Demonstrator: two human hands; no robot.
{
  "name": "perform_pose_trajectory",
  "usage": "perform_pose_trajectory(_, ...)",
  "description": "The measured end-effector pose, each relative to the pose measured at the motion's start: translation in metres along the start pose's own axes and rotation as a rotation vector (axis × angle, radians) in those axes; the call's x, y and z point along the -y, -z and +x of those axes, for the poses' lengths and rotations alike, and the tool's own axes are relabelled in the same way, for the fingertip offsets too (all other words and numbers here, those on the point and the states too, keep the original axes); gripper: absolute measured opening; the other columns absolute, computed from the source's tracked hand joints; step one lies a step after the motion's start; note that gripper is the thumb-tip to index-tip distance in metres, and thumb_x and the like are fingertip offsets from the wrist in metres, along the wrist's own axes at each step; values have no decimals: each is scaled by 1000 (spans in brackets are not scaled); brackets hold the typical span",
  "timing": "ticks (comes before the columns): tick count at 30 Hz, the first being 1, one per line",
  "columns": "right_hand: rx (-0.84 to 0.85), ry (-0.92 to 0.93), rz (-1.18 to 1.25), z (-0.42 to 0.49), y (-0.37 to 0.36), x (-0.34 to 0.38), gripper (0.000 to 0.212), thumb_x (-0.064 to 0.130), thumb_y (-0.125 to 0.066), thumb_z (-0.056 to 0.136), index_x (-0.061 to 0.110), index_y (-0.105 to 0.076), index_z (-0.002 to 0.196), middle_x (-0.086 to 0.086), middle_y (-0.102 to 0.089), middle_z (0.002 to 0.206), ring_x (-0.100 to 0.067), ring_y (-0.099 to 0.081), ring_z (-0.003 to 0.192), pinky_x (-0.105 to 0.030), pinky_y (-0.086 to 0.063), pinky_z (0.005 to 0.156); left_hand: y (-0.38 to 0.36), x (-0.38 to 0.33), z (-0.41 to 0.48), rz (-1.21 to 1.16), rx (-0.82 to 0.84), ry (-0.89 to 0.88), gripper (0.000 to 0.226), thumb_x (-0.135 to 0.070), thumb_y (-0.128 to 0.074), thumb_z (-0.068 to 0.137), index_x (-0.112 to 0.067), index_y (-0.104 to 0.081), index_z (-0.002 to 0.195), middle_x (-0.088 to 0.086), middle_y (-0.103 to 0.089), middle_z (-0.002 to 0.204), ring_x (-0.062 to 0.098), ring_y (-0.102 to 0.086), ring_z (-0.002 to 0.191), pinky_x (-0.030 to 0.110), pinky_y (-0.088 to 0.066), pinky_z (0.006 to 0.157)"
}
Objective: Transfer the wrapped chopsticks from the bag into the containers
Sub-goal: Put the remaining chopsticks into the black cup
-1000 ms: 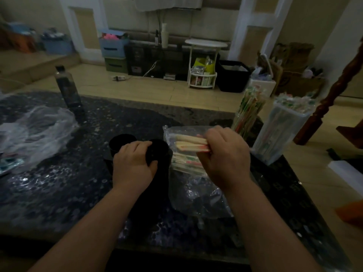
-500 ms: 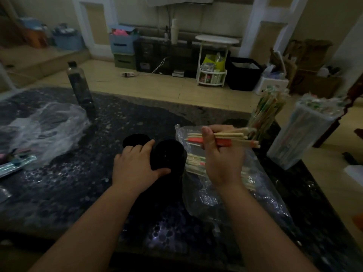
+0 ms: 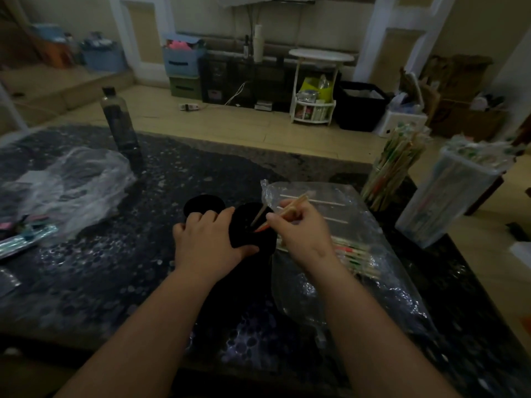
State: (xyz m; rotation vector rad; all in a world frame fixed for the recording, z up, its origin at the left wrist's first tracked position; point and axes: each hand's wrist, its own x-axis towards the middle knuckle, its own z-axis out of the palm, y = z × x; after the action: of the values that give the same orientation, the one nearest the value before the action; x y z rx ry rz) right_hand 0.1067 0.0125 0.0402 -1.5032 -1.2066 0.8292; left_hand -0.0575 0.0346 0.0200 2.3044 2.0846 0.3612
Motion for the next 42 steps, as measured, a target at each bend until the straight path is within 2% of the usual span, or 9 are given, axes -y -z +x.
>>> perform_pose_trajectory(4,-31,62,4,-1,1,1,8,19,-72,86,23,-67,90,7,-67,85,-10,-66,82,-40,-58,80,0,0,1,-13,10,10,90,-84,-52,70,-38,-29,144,-3,-49,133,25,-40,126,46,-32,98)
perform_pose_trajectory(8,49,30,-123,-7,8,-9,20,12,-72,84,25,-64,98,9,-66,89,-4,-64,78,-20,-52,72,-1,-1,1,-15,-4,13,89,-84,-53,69,-38,-32,143,-4,-47,135,25,-38,128,47,-31,100)
perform_pose_trajectory(12,54,-19,-231,-11,36,-16,8,19,-65,87,25,-67,83,4,-69,81,-15,-66,73,-42,-56,73,1,1,2,-20,13,13,88,-82,-55,70,-39,-31,143,-3,-42,141,25,-32,134,49,-27,105)
perform_pose_trajectory(21,302,-273,-734,-24,84,-27,21,22,-58,83,10,-63,67,-15,-70,74,-22,-61,61,-29,-50,58,3,-3,-1,-50,51,54,88,-78,-58,71,-37,-32,144,0,-41,144,28,-30,137,54,-28,106)
perform_pose_trajectory(26,584,-469,-1117,-33,96,-45,28,18,-48,97,5,-66,114,-17,-64,120,-31,-62,110,-31,-48,84,4,-8,0,-83,64,81,88,-75,-63,70,-36,-33,144,0,-39,147,27,-25,141,55,-29,108)
perform_pose_trajectory(30,596,-589,-1129,-30,94,-86,40,34,-49,94,16,-61,128,-11,-57,136,-30,-56,118,-41,-44,104,3,-10,0,-73,67,86,87,-75,-62,71,-36,-33,144,0,-40,146,27,-26,139,54,-30,106)
perform_pose_trajectory(33,417,-516,-945,-25,87,-99,38,41,-52,94,15,-66,119,-10,-63,125,-29,-59,115,-35,-47,97,4,-11,-1,-77,71,84,87,-74,-62,72,-36,-33,144,0,-41,146,28,-26,139,53,-30,105)
perform_pose_trajectory(36,180,-201,-833,-18,77,-107,28,34,-56,91,20,-66,112,-7,-64,118,-30,-60,111,-36,-49,93,4,-10,-1,-84,76,87,88,-75,-62,71,-36,-33,144,0,-41,146,28,-27,139,53,-30,106)
perform_pose_trajectory(42,227,-50,-917,-10,73,-104,48,22,-56,92,30,-46,139,-7,-42,143,-27,-45,129,-40,-38,108,3,-7,-1,-77,63,74,87,-76,-62,70,-38,-33,143,-2,-43,143,27,-29,138,52,-31,104)
